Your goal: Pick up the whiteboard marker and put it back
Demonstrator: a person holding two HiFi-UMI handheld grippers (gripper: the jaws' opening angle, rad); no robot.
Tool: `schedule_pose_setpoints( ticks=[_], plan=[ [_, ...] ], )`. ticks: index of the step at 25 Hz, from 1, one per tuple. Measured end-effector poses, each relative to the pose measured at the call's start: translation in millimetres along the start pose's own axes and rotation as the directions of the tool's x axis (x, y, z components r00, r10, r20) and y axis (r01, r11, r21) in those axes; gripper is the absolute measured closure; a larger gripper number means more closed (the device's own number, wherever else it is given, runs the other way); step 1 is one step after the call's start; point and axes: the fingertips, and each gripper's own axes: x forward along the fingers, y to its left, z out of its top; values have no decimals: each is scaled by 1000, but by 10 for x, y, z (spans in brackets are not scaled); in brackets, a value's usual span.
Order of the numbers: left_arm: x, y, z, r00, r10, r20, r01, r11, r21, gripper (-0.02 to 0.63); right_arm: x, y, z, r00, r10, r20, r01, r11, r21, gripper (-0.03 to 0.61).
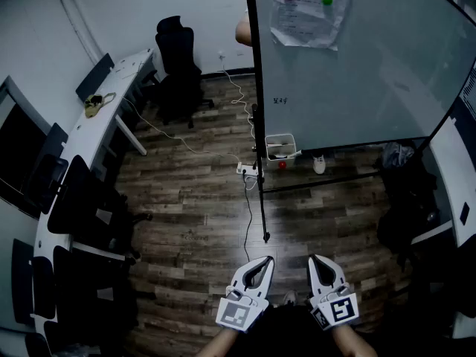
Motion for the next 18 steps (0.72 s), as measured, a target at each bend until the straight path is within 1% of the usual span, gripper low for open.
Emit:
schedule_pose_setpoints(
  ticks=[8, 13, 18],
  plan=[
    [-25, 30, -11, 1000, -13, -3, 13, 1000, -7, 604, 35, 38, -40, 1000, -3, -7, 3, 1000, -14, 565],
    [-64, 87, -14, 1000, -14, -4, 14, 1000, -6, 606, 57, 76, -21, 1000, -11, 4, 11, 1000, 26, 565],
    [-105, 159, -23, 1000, -17, -14, 17, 1000, -13, 604, 106, 126, -34, 999, -32, -2, 32, 999, 23, 565]
  ],
)
